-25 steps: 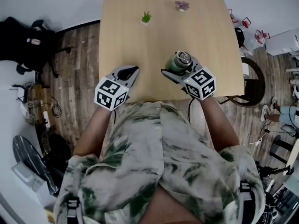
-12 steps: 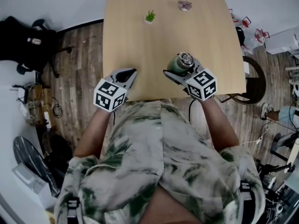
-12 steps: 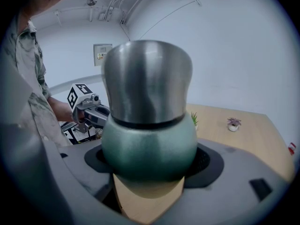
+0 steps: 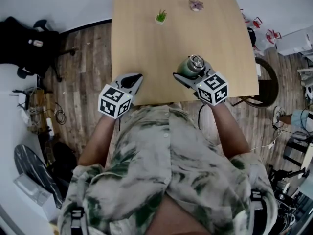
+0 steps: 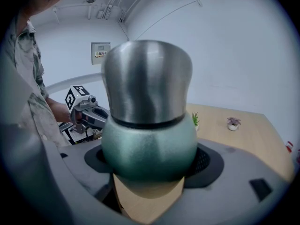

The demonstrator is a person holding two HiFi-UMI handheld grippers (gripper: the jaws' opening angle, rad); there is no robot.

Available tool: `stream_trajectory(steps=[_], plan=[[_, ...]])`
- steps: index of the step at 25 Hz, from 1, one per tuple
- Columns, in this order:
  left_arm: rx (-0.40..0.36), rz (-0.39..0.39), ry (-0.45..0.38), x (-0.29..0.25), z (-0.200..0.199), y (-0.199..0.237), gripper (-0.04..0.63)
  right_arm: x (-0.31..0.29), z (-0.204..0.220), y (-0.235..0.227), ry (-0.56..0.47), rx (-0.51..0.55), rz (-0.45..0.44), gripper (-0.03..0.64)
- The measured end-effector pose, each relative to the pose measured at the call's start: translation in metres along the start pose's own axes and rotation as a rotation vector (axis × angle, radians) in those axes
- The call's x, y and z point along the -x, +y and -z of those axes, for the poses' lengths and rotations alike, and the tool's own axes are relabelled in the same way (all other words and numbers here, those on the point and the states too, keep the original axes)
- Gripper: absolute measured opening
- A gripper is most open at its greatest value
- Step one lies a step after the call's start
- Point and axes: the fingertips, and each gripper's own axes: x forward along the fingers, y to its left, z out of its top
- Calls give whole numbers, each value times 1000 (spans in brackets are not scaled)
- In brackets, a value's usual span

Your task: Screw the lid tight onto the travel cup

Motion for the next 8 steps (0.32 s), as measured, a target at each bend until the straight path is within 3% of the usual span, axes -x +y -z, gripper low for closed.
stream_trajectory(steps=[8], plan=[[4, 8, 15, 10, 15, 7, 28, -11, 2, 8, -1, -9, 17, 403]])
